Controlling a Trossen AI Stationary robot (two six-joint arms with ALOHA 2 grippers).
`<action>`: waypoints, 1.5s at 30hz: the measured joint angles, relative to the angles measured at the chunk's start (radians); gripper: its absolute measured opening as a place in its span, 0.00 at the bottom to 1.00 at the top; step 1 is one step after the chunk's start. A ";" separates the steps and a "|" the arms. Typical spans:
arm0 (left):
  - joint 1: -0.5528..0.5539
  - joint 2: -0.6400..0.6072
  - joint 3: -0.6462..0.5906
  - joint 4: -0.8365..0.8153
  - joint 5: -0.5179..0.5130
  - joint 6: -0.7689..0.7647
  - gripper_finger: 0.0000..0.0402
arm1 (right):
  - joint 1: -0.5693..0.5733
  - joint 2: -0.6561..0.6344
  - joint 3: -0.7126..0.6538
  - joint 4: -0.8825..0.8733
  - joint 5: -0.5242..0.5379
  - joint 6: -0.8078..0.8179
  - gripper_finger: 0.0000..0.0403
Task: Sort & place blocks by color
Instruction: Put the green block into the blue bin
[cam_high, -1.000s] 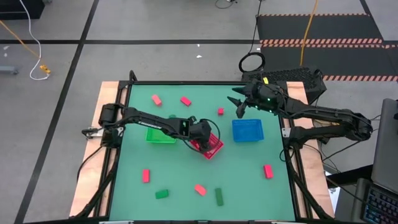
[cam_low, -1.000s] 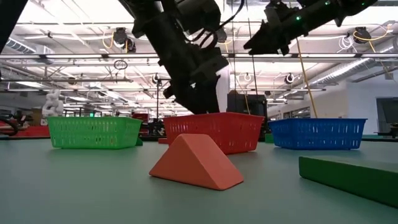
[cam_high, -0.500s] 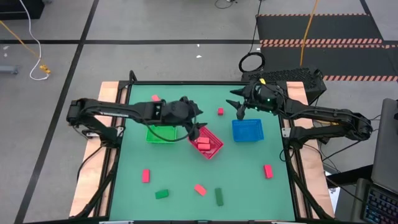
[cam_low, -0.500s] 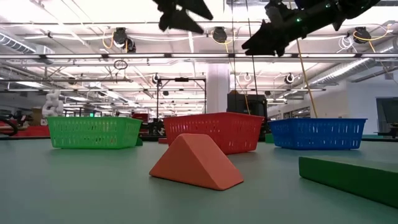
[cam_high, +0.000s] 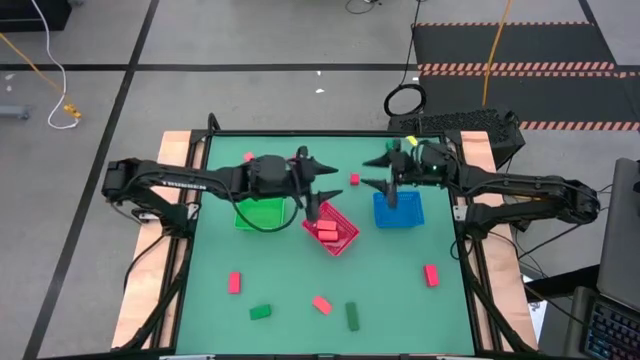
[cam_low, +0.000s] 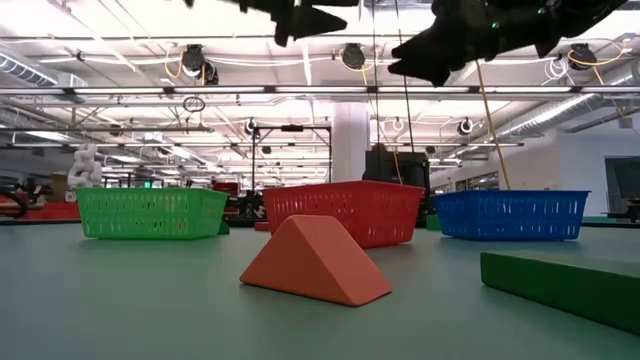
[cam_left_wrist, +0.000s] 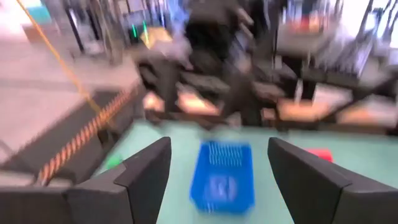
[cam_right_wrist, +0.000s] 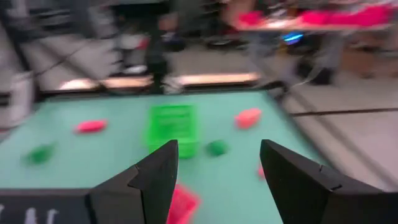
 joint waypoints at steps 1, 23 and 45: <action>0.010 0.000 -0.050 0.097 0.020 -0.003 0.67 | 0.029 0.000 0.000 -0.020 -0.005 0.003 0.55; 0.287 0.003 -0.305 0.512 0.457 -0.192 0.67 | 0.561 0.291 0.407 -0.725 0.367 0.301 0.55; -0.014 -0.069 -0.304 0.149 0.415 -0.160 0.67 | 0.861 0.691 0.560 -0.488 0.201 -0.144 0.55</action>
